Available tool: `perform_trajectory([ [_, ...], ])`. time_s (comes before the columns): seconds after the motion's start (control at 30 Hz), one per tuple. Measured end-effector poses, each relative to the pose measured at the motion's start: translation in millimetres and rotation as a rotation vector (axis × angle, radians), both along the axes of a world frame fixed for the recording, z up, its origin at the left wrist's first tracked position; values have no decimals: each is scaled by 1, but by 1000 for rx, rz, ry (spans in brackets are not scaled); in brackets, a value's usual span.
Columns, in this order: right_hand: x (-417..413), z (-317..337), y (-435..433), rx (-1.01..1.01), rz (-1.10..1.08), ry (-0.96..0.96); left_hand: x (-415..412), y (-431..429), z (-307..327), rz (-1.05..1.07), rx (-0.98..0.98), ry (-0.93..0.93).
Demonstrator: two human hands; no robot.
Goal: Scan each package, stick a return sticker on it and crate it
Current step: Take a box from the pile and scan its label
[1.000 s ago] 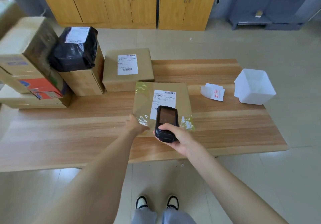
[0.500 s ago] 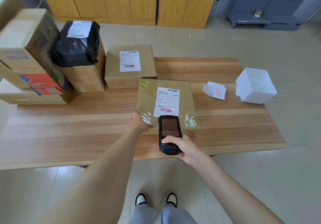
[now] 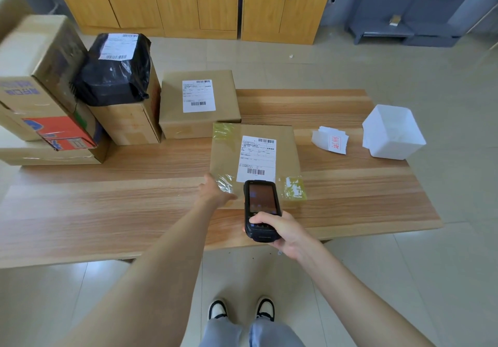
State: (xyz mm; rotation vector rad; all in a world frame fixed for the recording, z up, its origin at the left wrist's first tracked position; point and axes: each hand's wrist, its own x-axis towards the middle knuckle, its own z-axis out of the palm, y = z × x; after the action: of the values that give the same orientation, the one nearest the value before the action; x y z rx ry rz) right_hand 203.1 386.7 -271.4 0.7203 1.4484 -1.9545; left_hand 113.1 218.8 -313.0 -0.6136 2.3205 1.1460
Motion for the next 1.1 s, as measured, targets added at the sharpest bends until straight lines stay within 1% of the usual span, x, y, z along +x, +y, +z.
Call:
perform_trajectory([
  [0.2,-2,-5,0,-4,-14,13,0,0,0,-11,-19,-11],
  [0.4,-19,3,16,30,-4,119,0,-1,1,-11,-14,-19],
  [0.53,-38,15,41,125,-35,159,-1,0,1,-7,-28,-25],
  [0.67,-55,18,82,208,-131,160,-2,0,1,-20,-88,-37],
  [0.8,-61,7,128,297,-214,158,-5,1,4,-38,-129,-58],
  [0.97,-57,-21,171,435,-205,84,-7,2,5,-50,-156,-83],
  [1.1,-53,-45,185,447,-189,33,-10,5,10,-53,-178,-109],
])
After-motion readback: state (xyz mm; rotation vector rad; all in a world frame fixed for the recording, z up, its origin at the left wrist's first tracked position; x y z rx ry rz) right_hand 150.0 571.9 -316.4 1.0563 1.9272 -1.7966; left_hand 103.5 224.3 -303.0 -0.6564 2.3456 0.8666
